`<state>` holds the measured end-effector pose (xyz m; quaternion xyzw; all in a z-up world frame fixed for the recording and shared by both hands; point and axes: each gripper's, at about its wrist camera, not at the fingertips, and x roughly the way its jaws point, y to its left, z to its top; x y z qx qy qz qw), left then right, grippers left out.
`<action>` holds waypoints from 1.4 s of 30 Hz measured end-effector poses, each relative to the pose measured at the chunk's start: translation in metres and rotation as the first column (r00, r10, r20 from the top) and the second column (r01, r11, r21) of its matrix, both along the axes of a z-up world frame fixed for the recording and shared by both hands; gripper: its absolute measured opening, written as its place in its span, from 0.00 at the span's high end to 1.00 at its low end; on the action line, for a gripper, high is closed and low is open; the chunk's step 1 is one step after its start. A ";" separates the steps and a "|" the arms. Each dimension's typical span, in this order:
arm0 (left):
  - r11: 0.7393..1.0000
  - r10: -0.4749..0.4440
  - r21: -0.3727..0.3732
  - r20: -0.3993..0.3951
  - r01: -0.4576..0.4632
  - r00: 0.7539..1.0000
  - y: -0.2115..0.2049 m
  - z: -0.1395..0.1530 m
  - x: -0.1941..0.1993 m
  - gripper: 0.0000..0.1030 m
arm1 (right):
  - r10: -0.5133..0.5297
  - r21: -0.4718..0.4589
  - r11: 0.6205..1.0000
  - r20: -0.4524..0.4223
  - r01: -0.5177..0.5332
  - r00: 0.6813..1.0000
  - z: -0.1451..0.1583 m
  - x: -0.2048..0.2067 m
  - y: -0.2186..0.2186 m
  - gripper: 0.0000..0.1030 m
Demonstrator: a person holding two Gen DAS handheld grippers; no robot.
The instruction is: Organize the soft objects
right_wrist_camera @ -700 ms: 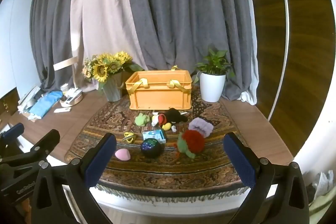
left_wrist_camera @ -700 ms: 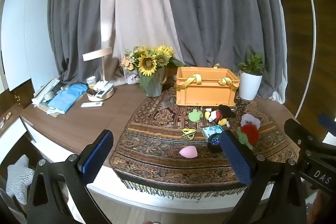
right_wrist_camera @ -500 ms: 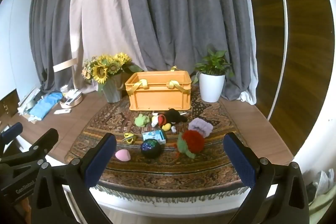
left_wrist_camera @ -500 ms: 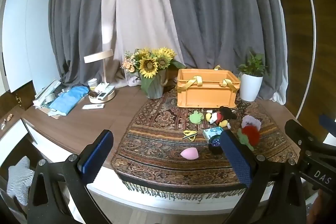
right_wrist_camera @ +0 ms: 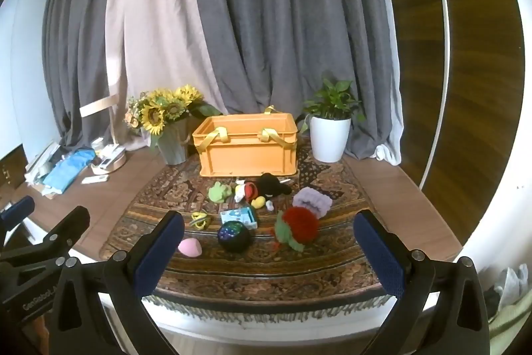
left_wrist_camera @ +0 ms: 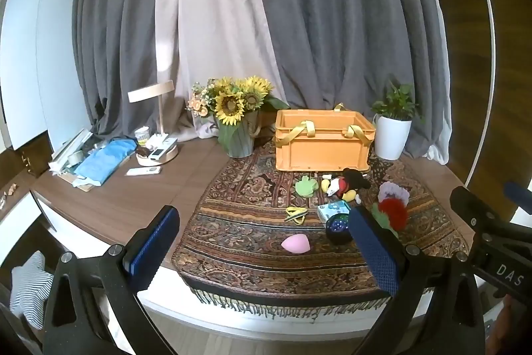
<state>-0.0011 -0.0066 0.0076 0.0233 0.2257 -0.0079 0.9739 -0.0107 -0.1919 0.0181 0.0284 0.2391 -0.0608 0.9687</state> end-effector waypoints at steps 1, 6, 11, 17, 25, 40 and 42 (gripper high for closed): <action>1.000 0.001 0.000 0.001 -0.001 1.000 0.000 -0.001 -0.001 0.00 | -0.001 0.003 1.000 0.002 0.001 1.000 -0.001 -0.001 -0.001 0.01; 1.000 0.000 -0.001 0.002 0.000 1.000 0.000 -0.003 -0.001 0.00 | -0.001 0.002 1.000 0.003 0.001 1.000 -0.002 -0.002 0.000 0.01; 1.000 -0.001 0.000 0.002 0.001 1.000 0.000 -0.003 -0.001 0.00 | -0.001 0.003 1.000 0.002 0.001 1.000 0.000 -0.001 -0.001 0.01; 1.000 -0.004 -0.001 0.000 0.004 1.000 -0.002 -0.004 0.000 0.00 | -0.002 0.002 1.000 0.002 0.002 1.000 0.000 -0.001 0.000 0.01; 1.000 -0.004 0.001 0.001 0.004 1.000 -0.002 -0.005 0.000 0.00 | -0.004 0.003 1.000 0.005 0.004 1.000 0.001 0.000 -0.004 0.01; 1.000 -0.001 0.002 -0.001 0.001 1.000 0.003 -0.005 -0.001 0.00 | 0.002 -0.003 1.000 0.004 -0.002 1.000 0.003 0.003 -0.003 0.01; 1.000 0.000 0.003 0.000 0.000 1.000 0.002 -0.005 -0.002 0.00 | 0.001 -0.002 1.000 0.006 -0.001 1.000 0.003 0.003 -0.004 0.01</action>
